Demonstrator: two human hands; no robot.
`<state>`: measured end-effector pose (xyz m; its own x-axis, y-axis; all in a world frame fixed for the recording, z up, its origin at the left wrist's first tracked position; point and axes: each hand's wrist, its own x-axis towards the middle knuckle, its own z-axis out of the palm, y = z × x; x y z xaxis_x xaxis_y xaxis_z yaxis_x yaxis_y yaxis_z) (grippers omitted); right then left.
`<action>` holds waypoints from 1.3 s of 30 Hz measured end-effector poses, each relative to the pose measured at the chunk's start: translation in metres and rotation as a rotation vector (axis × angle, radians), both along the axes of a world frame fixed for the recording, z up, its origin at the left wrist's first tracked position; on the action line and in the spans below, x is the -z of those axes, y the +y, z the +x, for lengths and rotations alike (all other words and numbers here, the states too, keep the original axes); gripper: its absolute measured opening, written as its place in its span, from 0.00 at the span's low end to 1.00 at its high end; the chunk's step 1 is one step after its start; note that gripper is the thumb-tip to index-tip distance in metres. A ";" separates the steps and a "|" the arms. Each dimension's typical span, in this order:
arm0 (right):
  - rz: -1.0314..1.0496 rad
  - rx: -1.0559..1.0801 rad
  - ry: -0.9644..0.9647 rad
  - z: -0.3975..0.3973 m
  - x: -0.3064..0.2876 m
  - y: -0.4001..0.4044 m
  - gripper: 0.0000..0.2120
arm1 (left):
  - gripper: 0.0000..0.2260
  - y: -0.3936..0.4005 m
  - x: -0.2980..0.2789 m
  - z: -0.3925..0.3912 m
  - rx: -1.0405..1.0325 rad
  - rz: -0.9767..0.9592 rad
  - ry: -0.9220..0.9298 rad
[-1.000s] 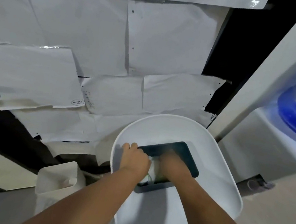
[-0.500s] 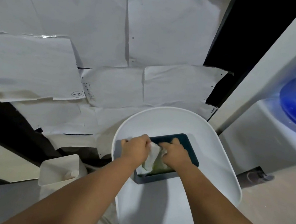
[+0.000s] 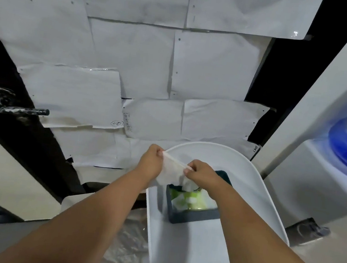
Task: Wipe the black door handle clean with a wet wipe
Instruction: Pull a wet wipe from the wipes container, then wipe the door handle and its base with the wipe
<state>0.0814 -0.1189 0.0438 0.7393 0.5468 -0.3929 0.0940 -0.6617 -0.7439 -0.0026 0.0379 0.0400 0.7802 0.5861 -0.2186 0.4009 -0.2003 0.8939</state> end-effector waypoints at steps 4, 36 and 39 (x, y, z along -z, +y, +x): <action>0.077 0.054 0.061 -0.011 -0.017 0.017 0.07 | 0.10 0.013 -0.017 -0.015 -0.152 -0.125 -0.032; 0.384 0.166 0.249 -0.152 -0.060 0.238 0.08 | 0.15 0.201 -0.093 -0.221 -0.336 -0.049 -0.224; 0.425 0.186 0.119 -0.166 -0.066 0.263 0.09 | 0.15 0.236 -0.093 -0.239 -0.297 0.036 -0.202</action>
